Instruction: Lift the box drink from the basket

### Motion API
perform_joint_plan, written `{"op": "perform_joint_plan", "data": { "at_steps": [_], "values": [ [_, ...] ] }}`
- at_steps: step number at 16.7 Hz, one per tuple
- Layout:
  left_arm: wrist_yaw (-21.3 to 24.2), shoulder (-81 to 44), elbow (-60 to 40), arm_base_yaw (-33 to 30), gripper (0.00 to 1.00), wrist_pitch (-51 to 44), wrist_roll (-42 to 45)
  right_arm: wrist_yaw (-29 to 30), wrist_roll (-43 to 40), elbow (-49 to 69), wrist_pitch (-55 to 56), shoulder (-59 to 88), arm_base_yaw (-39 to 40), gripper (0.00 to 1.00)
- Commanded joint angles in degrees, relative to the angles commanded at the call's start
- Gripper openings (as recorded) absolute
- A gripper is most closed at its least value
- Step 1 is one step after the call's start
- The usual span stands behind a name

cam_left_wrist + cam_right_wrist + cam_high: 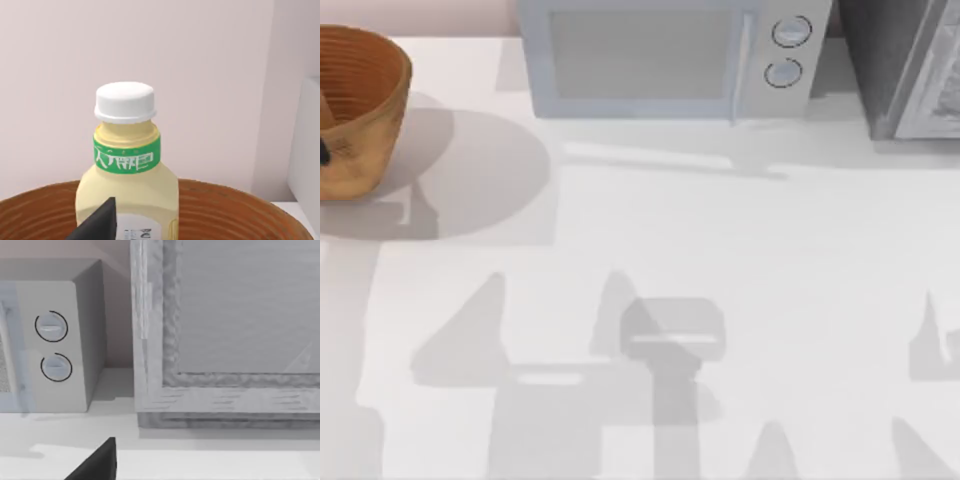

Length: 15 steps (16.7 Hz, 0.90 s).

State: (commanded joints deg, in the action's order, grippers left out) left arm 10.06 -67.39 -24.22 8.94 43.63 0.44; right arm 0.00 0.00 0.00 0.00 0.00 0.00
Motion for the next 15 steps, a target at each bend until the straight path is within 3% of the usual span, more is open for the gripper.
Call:
{"op": "perform_joint_plan", "data": {
  "at_steps": [8, 15],
  "values": [
    [4.89, -32.88, -11.31, 4.26, 1.0, 20.67, 0.22, 0.0, 0.0, 0.0, 0.0, 0.0, 0.0, 1.0],
    [6.73, -44.7, -15.45, 5.74, 1.0, 28.19, 0.25, 0.0, 0.0, 0.0, 0.0, 0.0, 0.0, 1.0]
  ]
}}
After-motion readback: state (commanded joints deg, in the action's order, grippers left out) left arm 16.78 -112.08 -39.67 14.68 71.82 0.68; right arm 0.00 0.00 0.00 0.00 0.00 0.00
